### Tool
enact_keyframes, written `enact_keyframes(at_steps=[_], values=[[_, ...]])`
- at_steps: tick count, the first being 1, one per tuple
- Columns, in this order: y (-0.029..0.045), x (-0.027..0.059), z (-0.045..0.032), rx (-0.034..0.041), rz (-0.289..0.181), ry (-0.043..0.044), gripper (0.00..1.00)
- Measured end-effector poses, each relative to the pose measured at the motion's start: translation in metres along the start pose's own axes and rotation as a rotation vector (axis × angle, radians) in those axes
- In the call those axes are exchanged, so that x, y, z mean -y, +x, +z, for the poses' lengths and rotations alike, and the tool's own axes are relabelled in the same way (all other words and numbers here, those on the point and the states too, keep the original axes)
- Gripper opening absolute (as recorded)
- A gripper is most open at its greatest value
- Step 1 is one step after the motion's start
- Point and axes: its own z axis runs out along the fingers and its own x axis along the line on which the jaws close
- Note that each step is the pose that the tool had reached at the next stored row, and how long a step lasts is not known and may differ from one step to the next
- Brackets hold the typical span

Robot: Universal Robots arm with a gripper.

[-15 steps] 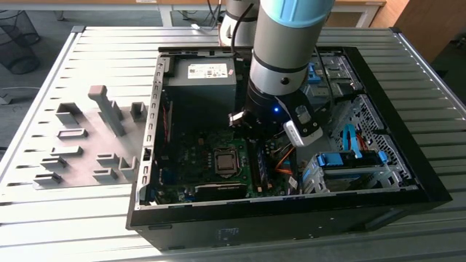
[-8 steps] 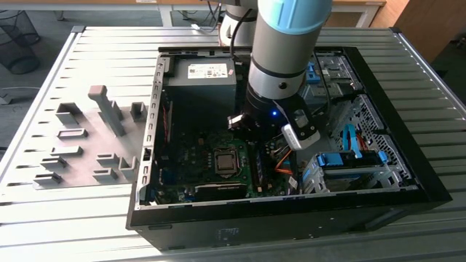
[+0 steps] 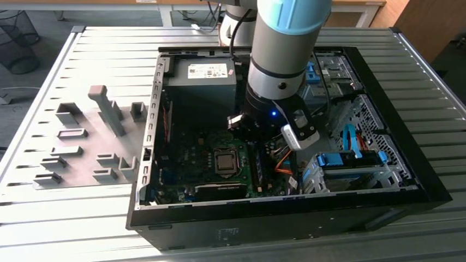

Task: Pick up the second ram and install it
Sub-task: 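Insert the second ram into the second slot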

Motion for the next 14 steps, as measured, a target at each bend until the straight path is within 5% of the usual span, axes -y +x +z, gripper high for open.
enact_keyframes(at_steps=[14], values=[[0.0017,0.0,0.003,-0.0001,0.0,-0.0033,0.14]])
